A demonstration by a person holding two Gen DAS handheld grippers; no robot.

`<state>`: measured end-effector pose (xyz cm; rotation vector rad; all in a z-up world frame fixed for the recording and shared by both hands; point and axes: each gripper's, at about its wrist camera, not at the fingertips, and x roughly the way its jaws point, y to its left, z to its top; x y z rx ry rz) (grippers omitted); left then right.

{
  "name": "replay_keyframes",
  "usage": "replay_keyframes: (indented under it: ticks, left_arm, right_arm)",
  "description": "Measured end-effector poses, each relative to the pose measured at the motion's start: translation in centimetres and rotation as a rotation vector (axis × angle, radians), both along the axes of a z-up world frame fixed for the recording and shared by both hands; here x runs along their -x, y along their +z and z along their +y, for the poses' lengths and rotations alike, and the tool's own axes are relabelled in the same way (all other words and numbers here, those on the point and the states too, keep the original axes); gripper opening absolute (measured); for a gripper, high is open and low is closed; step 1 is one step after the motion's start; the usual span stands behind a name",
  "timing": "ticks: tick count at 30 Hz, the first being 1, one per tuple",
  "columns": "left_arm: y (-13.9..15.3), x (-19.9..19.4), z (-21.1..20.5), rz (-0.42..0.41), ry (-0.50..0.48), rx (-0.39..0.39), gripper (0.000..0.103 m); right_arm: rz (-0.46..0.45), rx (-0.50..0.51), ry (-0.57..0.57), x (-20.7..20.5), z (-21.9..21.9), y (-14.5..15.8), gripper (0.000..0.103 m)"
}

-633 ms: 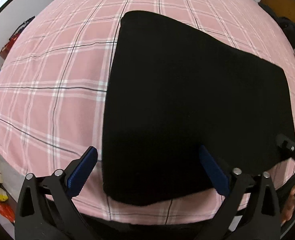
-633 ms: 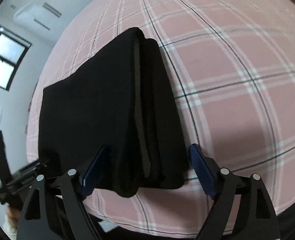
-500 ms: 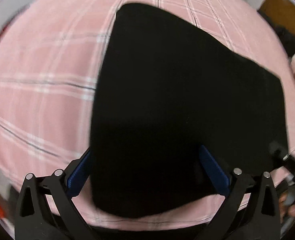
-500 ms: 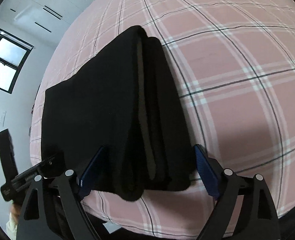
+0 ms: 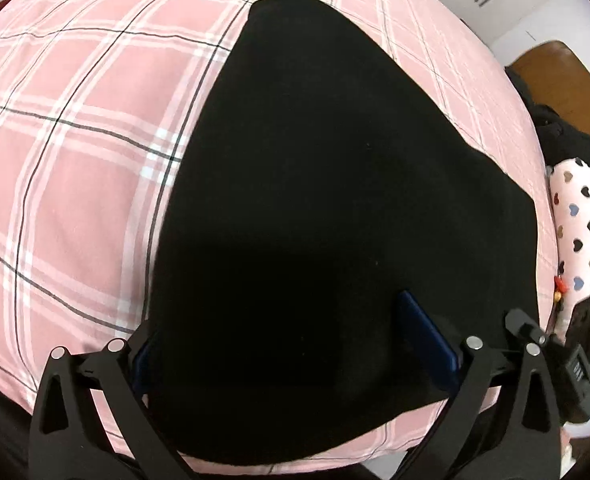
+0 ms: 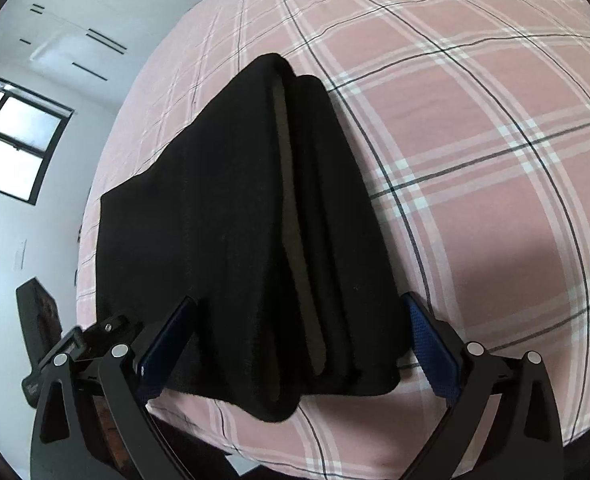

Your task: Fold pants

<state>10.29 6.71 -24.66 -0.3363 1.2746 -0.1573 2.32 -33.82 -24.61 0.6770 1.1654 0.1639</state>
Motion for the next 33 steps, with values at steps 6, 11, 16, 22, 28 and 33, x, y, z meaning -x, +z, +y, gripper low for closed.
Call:
replay_keyframes:
  ticks: [6,11,16,22,28,33]
  left_arm:
    - [1.7,0.3,0.7,0.009,0.033,0.068,0.041]
    - [3.5,1.3,1.5,0.029,0.035,0.110,0.035]
    - [5.2,4.1,2.9,0.055,0.011,0.143,0.034]
    - [7.6,8.2,4.3,0.061,-0.030,0.153,0.034]
    - [11.6,11.2,4.0,-0.038,-0.115,0.098,0.034]
    - [15.4,11.9,2.9,-0.115,-0.150,0.081,0.034]
  right_arm:
    - [0.014,-0.117,-0.014,0.8,-0.8,1.2,0.042]
    - [0.008,-0.126,0.013,2.2,0.4,3.6,0.038]
    - [0.050,-0.152,0.052,4.9,0.3,4.7,0.038]
    - [0.031,-0.167,0.104,9.2,0.9,6.9,0.037]
    - [-0.029,-0.161,0.148,11.3,1.8,10.9,0.036]
    - [-0.092,-0.152,0.169,12.6,2.3,14.2,0.036]
